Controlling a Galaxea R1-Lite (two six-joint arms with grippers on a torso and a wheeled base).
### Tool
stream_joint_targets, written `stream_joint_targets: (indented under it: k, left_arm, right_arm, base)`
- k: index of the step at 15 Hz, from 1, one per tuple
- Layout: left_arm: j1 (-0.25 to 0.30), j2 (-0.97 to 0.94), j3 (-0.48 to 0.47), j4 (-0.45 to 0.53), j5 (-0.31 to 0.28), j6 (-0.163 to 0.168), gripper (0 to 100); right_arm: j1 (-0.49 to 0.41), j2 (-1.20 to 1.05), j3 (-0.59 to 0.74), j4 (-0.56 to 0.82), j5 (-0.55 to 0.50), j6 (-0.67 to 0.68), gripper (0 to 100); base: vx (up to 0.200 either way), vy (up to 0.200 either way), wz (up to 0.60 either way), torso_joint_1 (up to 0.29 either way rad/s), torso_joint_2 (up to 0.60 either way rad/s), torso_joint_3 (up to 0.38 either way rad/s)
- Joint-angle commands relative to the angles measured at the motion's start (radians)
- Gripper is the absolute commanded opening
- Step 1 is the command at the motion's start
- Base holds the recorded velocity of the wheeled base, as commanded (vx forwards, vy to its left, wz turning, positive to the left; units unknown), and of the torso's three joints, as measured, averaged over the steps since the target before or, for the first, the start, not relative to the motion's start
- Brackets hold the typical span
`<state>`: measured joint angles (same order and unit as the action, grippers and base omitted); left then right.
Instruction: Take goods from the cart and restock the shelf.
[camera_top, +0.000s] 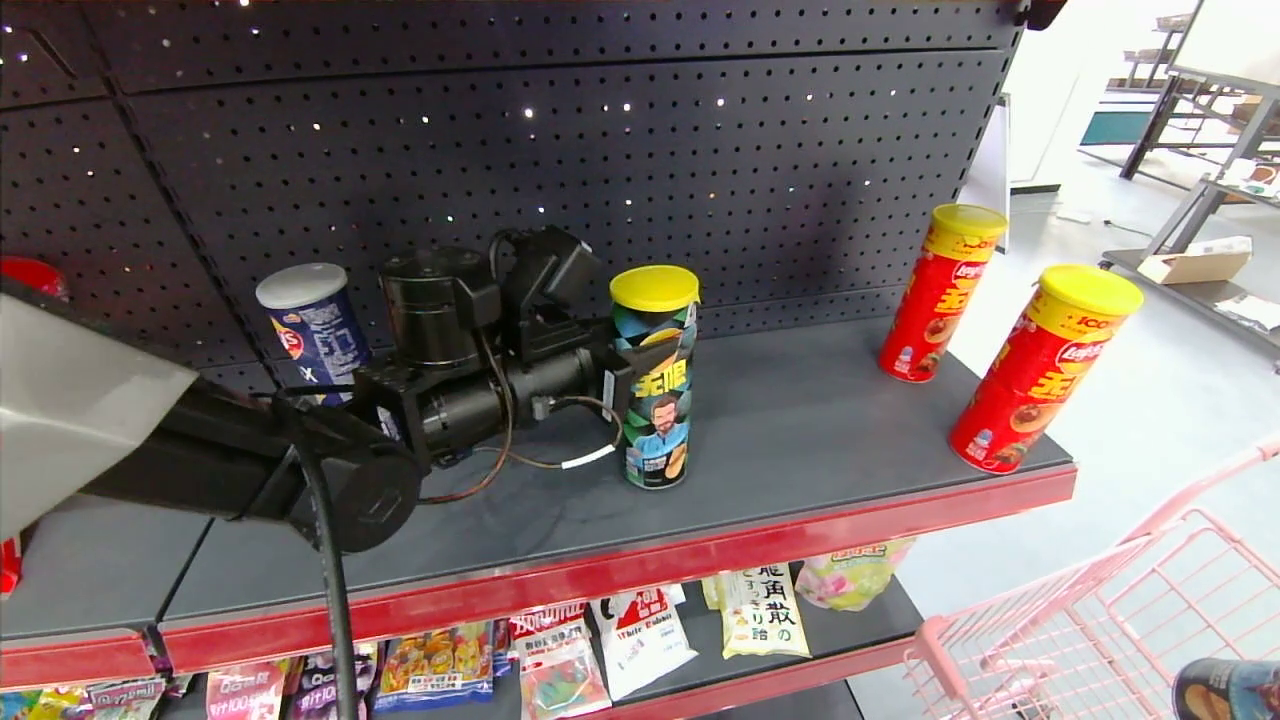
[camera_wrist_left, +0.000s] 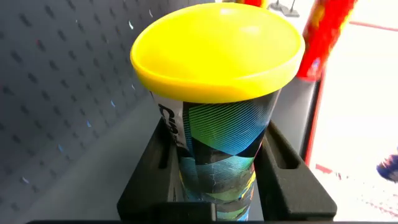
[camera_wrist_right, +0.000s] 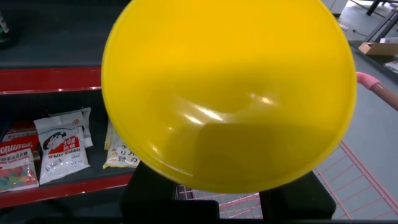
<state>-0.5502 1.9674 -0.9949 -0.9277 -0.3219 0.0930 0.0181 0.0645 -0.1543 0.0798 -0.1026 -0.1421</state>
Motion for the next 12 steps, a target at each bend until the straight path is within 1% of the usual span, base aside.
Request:
stream_joint_targets:
  k: [1,2,5,7,10,12]
  left_arm:
    - [-0.002,-0.004,0.018,-0.005,0.007,-0.001,0]
    - [-0.007,-0.004,0.019,-0.005,0.007,-0.006,0]
    - [-0.007,0.005,0.024,-0.007,0.007,-0.004,0]
    - [-0.03,0.005,0.053,-0.03,0.009,-0.006,0]
    - [-0.03,0.005,0.082,-0.069,0.007,-0.006,0]
    - [-0.034,0.001,0.084,-0.074,0.007,-0.015,0]
  right_arm:
    - [0.0,-0.002,0.001,0.002,0.0,-0.001,0]
    - [0.0,0.0,0.001,0.0,0.0,-0.001,0]
    - [0.0,0.0,0.001,0.002,0.0,-0.001,0]
    - [0.0,0.0,0.001,0.0,0.0,-0.001,0]
    - [0.0,-0.002,0.001,0.002,0.0,-0.001,0]
    - [0.0,0.0,0.002,0.002,0.0,-0.001,0]
  base:
    - [0.0,0.0,0.0,0.0,0.0,0.0]
    - [0.0,0.0,0.0,0.0,0.0,0.0]
    - [0.0,0.0,0.0,0.0,0.0,0.0]
    - [0.0,0.0,0.0,0.0,0.0,0.0]
    - [0.0,0.0,0.0,0.0,0.0,0.0]
    - [0.0,0.0,0.0,0.0,0.0,0.0]
